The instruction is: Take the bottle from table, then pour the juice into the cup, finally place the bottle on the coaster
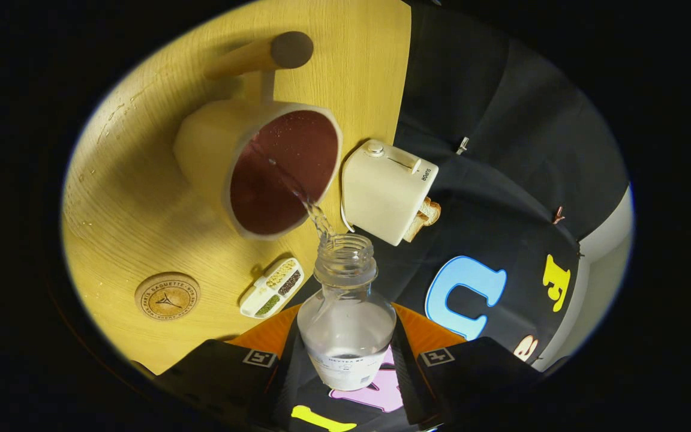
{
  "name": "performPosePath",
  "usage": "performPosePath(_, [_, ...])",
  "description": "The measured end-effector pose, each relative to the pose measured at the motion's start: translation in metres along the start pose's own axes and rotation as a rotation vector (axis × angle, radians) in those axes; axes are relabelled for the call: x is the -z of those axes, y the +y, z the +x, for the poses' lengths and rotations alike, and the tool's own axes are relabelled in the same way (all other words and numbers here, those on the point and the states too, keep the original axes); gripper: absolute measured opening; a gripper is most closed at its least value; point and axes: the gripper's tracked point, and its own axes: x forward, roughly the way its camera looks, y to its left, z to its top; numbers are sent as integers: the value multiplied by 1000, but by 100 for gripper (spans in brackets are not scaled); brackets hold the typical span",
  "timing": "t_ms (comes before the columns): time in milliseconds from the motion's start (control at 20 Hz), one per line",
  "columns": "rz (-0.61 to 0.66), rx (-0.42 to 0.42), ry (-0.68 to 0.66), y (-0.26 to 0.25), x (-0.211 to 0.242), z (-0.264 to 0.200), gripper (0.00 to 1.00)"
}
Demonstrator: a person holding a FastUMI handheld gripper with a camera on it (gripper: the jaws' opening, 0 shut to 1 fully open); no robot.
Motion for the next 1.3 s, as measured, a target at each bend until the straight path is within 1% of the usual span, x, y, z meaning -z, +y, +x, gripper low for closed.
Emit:
performPosePath(400, [-77,-10,-18,-1,0,2,71])
performPosePath(700, [-130,14,-38,-11,-5,0,71])
performPosePath(1300, [-221,40,-62,-27,2,1,71])
